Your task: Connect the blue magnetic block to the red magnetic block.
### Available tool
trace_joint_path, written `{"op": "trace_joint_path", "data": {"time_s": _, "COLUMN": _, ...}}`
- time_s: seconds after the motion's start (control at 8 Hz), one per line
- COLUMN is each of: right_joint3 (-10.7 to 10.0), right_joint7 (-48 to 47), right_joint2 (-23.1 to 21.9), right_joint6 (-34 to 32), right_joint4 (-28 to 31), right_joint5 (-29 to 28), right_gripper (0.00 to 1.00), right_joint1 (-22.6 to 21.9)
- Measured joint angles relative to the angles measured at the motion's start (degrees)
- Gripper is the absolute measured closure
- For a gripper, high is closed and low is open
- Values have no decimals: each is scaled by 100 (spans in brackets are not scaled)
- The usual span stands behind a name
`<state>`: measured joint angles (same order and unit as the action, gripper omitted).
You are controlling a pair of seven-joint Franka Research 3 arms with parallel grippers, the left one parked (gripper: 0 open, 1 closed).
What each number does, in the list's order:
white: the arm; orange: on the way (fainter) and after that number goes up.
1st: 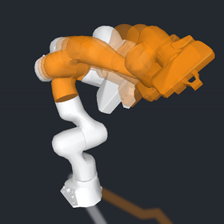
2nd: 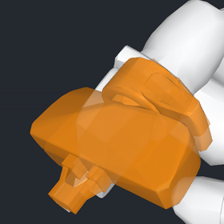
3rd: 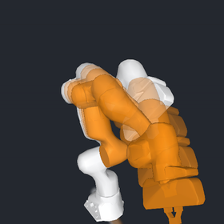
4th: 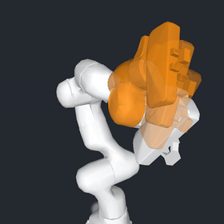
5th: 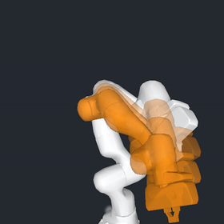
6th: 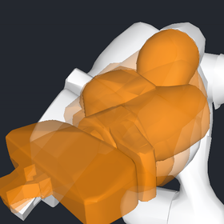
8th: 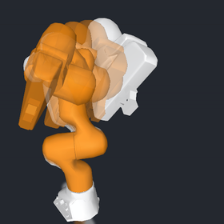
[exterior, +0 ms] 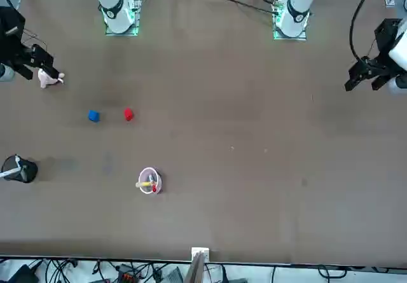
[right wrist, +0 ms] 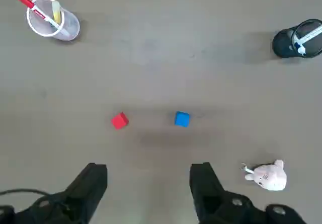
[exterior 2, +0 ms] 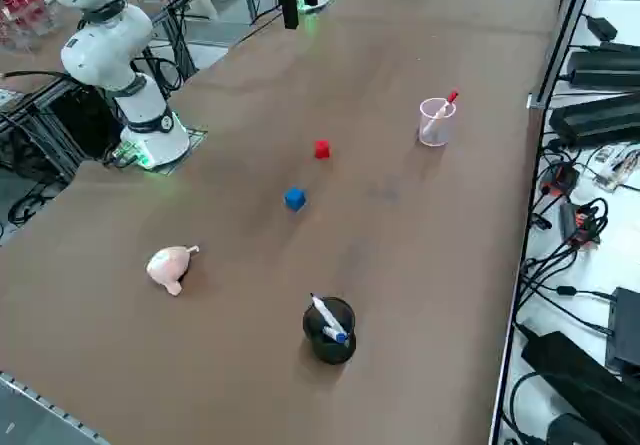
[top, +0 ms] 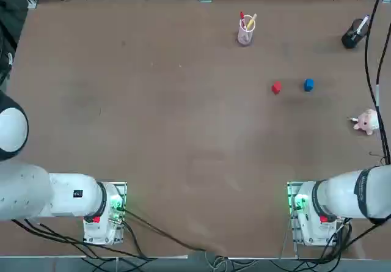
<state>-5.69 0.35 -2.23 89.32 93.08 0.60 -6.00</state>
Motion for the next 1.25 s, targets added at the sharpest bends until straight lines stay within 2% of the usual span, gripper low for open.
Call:
{"op": "trace_joint_path", "data": {"time_s": 0.38, "right_joint3": 3, "right_joint7": -2, "right_joint2": 14, "right_joint6": -4, "right_joint4": 5, "right_joint5": -9, "right_gripper": 0, "right_joint1": -6}}
{"op": "trace_joint_path", "data": {"time_s": 0.62, "right_joint3": 2, "right_joint7": -15, "right_joint2": 165, "right_joint6": 120, "right_joint4": 234, "right_joint5": 30, "right_gripper": 0, "right_joint1": -3}}
{"op": "trace_joint_path", "data": {"time_s": 1.25, "right_joint3": -43, "right_joint7": -15, "right_joint2": 491, "right_joint6": 2432, "right_joint4": 2421, "right_joint5": 71, "right_gripper": 0, "right_joint1": 418}}
